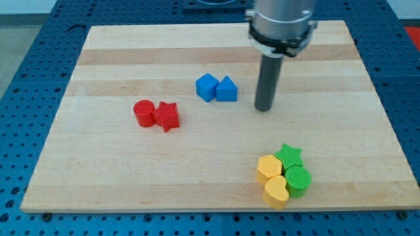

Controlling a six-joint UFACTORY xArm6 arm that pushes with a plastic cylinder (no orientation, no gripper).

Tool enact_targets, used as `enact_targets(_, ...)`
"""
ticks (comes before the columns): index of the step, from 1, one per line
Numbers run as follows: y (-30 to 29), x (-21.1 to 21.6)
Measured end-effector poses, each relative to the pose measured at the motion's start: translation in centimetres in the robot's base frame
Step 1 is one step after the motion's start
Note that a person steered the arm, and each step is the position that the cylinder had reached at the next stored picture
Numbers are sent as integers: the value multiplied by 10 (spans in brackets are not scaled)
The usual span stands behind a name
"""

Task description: Push blue cube above red blocks

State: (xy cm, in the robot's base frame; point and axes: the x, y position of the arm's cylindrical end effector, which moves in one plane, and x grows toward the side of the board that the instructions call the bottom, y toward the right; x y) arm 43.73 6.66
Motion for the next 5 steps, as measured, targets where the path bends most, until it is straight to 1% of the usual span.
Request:
enact_targets(1, -49, -1)
enact_targets(2, -44, -2)
enact_targets(3, -9, -2)
enact_targets(4, -5, -16)
enact_targets(5, -26, -39)
